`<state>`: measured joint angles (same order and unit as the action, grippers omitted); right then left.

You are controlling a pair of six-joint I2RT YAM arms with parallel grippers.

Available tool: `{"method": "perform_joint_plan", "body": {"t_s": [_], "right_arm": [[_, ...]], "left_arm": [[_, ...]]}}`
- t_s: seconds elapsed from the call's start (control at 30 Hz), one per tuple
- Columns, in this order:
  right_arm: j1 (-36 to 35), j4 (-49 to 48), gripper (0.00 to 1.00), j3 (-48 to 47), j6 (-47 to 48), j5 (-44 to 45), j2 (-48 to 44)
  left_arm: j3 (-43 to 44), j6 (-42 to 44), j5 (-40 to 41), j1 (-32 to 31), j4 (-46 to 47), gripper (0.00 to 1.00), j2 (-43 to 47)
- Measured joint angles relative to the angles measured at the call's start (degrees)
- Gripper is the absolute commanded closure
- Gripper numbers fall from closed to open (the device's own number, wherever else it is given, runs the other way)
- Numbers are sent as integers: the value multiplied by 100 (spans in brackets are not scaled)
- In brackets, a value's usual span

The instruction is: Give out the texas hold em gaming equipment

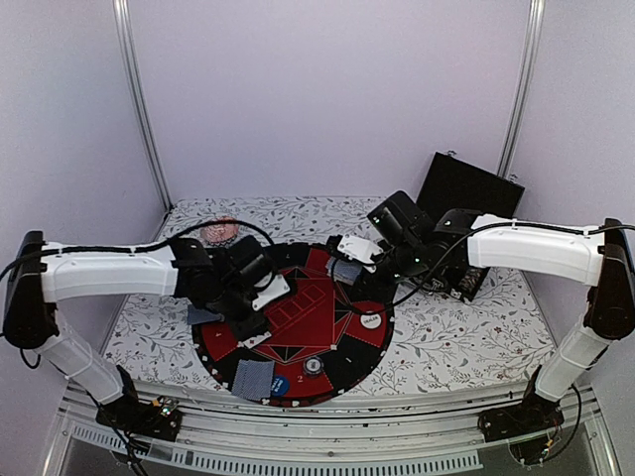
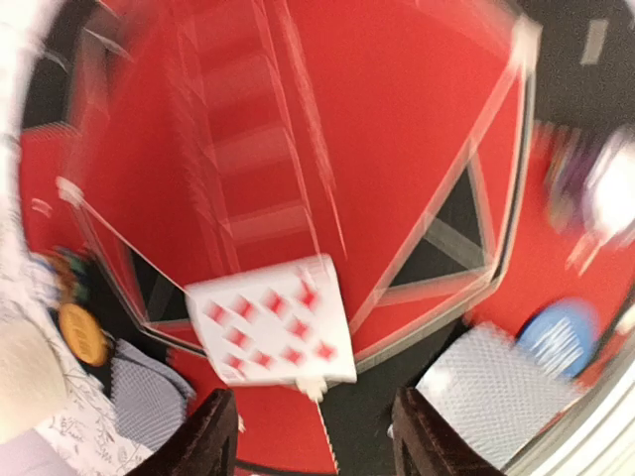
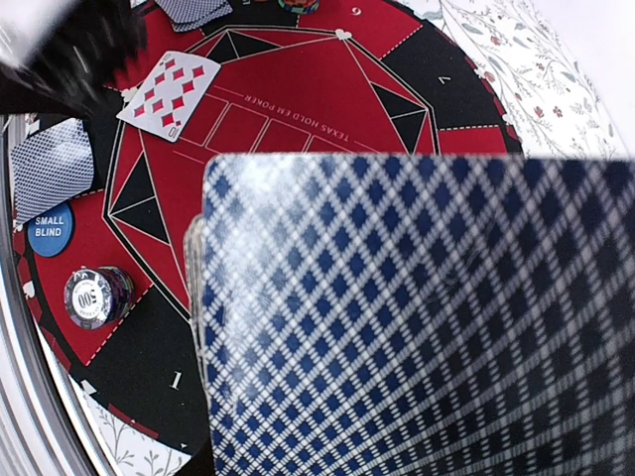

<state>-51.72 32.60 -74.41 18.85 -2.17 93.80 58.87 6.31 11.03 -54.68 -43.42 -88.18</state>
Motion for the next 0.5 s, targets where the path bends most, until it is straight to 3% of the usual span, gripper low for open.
{"method": "perform_joint_plan", "body": {"t_s": [0.1,0.3,0.5], "right_arm": [[0,4,58,-37,-2,-24,0],[-35,13,59,-133,-28,-120,0],[-186,-4,59,-144,-94,-186,0]], "left_arm": [[273,-378,-267,105,498,38,476],[155,-1683,-1871,824,2754,24,1248],[-466,-2944,-2876,1244,4548,22,1309]]}}
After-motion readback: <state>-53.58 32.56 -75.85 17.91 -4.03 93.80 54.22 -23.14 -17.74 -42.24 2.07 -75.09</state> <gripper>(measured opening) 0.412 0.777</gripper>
